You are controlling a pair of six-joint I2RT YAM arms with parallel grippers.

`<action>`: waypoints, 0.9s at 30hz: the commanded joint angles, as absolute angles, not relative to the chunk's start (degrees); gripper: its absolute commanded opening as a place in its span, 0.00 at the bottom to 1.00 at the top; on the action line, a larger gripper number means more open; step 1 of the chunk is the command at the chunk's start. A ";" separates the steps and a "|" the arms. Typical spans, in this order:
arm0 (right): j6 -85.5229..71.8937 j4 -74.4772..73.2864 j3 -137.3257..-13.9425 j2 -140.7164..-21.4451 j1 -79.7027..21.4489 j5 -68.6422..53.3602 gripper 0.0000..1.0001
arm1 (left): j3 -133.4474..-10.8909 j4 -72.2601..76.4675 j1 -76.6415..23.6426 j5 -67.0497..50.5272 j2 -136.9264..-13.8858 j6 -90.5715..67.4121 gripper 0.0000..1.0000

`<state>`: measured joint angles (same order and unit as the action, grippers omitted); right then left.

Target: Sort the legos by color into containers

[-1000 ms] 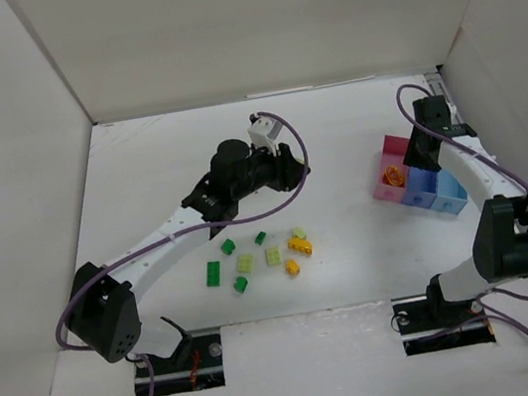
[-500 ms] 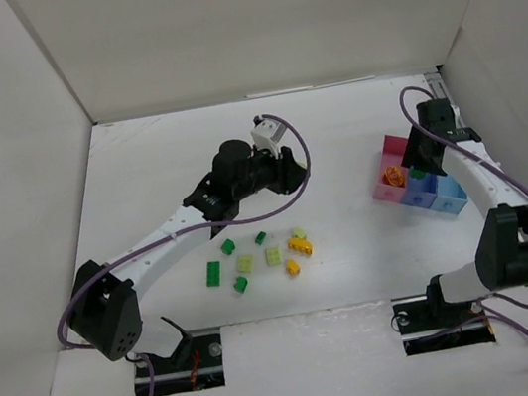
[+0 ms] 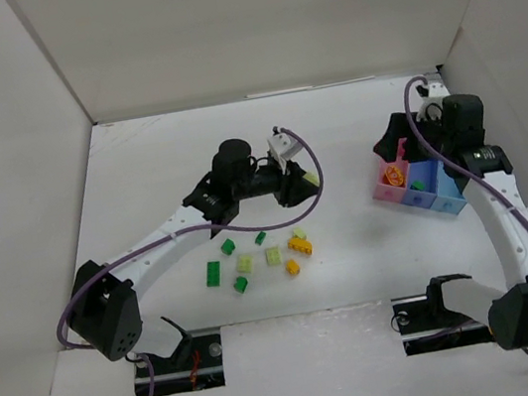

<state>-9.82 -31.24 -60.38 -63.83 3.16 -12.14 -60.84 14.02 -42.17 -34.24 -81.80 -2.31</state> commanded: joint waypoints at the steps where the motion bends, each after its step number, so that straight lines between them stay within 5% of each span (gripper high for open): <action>1: -2.20 -18.23 -59.50 -60.04 0.28 -46.94 0.85 | -62.84 14.51 -42.36 -49.88 -79.55 9.45 0.00; 6: -1.32 -16.26 -61.61 -57.13 -8.85 -49.92 0.87 | -65.39 9.41 -42.36 -52.73 -79.54 15.55 0.00; 15: -8.52 -20.55 -67.85 -60.73 -23.19 -32.71 0.89 | -67.15 8.79 -42.98 -49.22 -79.01 17.58 0.00; 27: -17.13 -25.93 -71.19 -65.74 -27.25 -20.65 0.92 | -64.86 14.50 -47.55 -29.10 -75.77 15.03 0.00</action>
<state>-14.66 -24.91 -67.90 -65.54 -26.63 -24.14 -64.60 9.15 -47.33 -33.89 -80.01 15.16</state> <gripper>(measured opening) 0.917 0.344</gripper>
